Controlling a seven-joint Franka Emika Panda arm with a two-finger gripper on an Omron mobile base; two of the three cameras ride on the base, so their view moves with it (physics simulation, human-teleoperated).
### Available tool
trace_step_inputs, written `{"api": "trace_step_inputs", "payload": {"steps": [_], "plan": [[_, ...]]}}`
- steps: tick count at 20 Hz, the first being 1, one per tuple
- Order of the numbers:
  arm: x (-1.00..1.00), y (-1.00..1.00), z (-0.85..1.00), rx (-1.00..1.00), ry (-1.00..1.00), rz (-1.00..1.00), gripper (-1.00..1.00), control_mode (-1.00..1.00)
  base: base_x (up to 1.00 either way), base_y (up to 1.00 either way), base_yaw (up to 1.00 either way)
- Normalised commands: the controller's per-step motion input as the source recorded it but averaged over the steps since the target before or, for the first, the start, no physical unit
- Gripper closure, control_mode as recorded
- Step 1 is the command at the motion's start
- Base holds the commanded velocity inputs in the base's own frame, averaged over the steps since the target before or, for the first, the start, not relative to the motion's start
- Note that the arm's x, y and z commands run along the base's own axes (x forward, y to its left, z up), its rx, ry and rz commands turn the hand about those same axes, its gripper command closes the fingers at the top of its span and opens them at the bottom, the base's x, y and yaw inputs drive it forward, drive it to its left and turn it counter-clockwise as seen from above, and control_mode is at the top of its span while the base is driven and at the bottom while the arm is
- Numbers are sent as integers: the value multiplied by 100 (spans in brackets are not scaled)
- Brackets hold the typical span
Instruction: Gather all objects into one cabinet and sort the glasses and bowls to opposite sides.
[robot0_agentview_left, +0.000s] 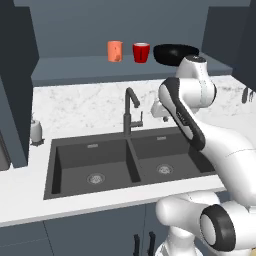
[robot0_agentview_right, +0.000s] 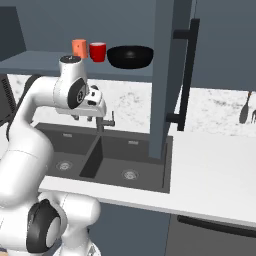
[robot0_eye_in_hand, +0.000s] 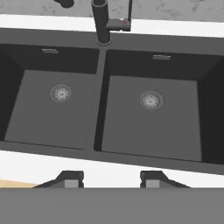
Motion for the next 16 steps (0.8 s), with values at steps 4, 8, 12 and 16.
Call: {"api": "trace_step_inputs", "payload": {"steps": [4, 8, 12, 16], "plan": [[-37, -13, -8, 4, -16, 1, -100, -100, 0, 0, 0], [-100, -27, -13, 6, -26, 4, -100, -100, 0, 0, 0], [-99, -21, 12, 2, -17, 5, -100, -100, 0, 0, 0], [-73, -19, 69, 0, -2, 1, -100, -100, 0, 0, 0]]}}
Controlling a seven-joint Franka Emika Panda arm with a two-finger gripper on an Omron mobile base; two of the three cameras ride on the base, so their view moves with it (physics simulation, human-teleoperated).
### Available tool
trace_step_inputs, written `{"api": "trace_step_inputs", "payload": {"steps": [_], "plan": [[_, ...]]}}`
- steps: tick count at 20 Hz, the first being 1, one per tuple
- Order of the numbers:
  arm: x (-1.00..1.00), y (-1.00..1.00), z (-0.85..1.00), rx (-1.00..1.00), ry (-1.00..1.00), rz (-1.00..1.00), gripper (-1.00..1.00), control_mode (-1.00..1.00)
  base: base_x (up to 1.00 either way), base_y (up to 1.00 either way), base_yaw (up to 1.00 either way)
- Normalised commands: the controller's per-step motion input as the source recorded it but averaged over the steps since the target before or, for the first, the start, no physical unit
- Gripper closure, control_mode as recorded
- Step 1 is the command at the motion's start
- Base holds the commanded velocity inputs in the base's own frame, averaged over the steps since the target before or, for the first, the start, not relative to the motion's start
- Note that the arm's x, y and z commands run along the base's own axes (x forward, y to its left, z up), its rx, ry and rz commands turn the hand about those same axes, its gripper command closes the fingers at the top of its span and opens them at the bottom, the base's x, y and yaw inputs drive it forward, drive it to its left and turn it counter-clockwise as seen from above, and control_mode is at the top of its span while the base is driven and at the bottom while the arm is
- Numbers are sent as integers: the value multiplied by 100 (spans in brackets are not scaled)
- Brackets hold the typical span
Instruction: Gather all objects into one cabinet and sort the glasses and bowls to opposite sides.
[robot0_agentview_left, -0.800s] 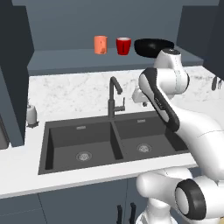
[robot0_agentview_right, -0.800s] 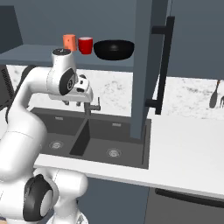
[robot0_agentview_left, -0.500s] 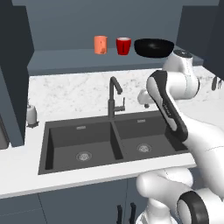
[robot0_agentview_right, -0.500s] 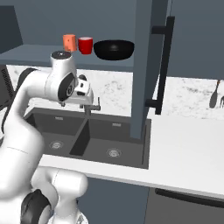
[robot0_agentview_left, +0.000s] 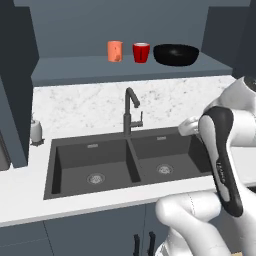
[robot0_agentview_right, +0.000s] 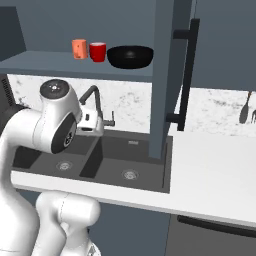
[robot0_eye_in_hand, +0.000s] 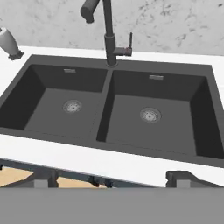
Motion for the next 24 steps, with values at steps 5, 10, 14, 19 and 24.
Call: {"api": "trace_step_inputs", "payload": {"steps": [5, 10, 14, 19, 24], "plan": [[-80, -27, 39, 0, 0, 1, -100, -100, 0, 0, 0], [-76, -21, 23, 0, 0, 0, -100, -100, 0, 0, 0], [-8, 0, 0, 0, -1, 1, -100, -100, 0, 0, 0], [0, 0, 0, 0, 0, 0, -100, -100, 0, 0, 0], [0, 0, 0, 0, 0, 0, -100, -100, 0, 0, 0]]}}
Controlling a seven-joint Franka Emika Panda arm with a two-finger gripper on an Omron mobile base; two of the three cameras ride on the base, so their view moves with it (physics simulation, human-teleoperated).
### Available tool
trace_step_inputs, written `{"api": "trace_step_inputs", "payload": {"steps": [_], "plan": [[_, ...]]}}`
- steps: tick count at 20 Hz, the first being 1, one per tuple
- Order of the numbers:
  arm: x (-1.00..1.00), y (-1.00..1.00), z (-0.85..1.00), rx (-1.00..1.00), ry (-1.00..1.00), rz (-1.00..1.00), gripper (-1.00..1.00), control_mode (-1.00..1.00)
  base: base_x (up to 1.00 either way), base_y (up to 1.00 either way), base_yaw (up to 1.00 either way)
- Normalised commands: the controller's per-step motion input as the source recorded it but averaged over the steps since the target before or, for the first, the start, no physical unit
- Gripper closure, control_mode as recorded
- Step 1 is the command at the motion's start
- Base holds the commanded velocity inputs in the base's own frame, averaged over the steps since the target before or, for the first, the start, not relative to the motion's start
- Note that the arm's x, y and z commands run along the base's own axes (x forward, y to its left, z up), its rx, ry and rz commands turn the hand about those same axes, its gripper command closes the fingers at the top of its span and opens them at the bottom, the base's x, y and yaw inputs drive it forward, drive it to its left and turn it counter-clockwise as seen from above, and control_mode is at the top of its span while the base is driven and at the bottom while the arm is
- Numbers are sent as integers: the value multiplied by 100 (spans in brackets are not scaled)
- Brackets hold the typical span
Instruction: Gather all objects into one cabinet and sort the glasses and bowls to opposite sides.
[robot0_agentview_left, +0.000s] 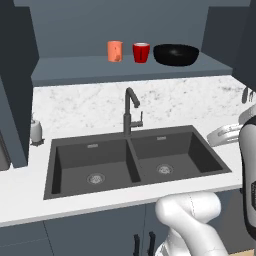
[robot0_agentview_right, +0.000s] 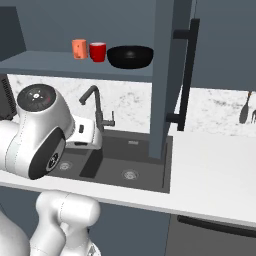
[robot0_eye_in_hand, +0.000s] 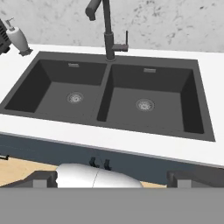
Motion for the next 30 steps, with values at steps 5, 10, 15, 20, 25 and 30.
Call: {"api": "trace_step_inputs", "payload": {"steps": [5, 10, 15, 20, 25, 30], "plan": [[0, 0, 0, 0, 0, 0, -100, -100, 0, 0, 0], [0, 0, 0, 0, 0, 0, -100, -100, 0, 0, 0], [0, 0, 0, 0, 0, 0, -100, 100, -80, 0, 0], [0, 0, 0, 0, 0, 0, -100, 100, -96, 15, 0], [0, 0, 0, 0, 0, 0, -100, 100, -52, 64, 0], [0, 0, 0, 0, 0, 0, -100, 100, -62, 100, 0]]}}
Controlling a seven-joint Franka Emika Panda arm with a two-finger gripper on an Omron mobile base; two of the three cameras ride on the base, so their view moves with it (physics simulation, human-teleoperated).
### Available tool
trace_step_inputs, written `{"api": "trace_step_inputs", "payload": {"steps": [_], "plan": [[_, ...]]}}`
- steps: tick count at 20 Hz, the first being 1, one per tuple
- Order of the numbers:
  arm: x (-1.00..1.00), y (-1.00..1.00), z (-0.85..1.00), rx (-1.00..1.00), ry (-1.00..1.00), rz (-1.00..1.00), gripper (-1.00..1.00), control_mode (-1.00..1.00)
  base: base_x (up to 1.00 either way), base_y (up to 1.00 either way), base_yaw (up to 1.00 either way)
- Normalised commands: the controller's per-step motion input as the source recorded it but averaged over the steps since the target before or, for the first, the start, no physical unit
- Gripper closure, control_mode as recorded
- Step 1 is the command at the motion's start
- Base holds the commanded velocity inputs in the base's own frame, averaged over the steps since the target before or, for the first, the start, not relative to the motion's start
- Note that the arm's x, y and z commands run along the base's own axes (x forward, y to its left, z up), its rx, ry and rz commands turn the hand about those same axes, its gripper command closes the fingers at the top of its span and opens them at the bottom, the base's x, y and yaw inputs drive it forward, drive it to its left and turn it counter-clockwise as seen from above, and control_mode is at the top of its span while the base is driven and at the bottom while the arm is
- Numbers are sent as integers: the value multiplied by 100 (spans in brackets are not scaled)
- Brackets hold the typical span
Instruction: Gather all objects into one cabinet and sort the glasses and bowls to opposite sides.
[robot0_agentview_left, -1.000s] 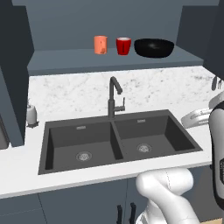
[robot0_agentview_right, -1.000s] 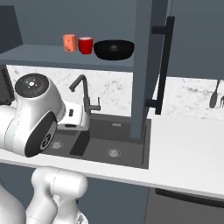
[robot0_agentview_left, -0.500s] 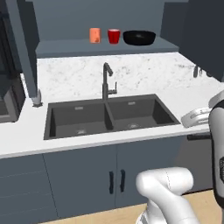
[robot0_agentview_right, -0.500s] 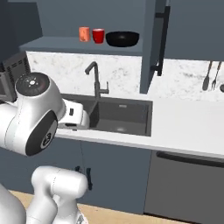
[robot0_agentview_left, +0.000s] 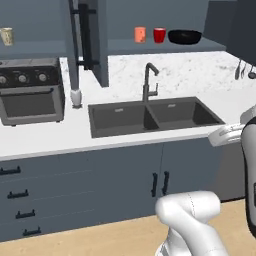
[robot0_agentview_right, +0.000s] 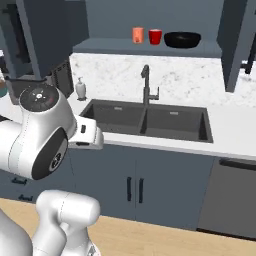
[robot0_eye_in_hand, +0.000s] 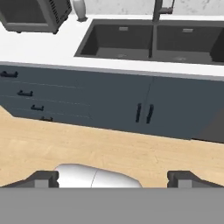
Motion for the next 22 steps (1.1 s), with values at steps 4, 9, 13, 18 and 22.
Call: {"api": "trace_step_inputs", "payload": {"steps": [4, 9, 13, 18, 22], "plan": [[0, 0, 0, 0, 0, 0, -100, 100, -51, 96, 0], [0, 0, 0, 0, 0, 0, -100, 100, -7, 98, 0], [0, 0, 0, 0, 0, 0, -100, 100, 9, 89, 0], [0, 0, 0, 0, 0, 0, -100, 100, 10, 72, 0], [0, 0, 0, 0, 0, 0, -100, 100, 48, 51, 0]]}}
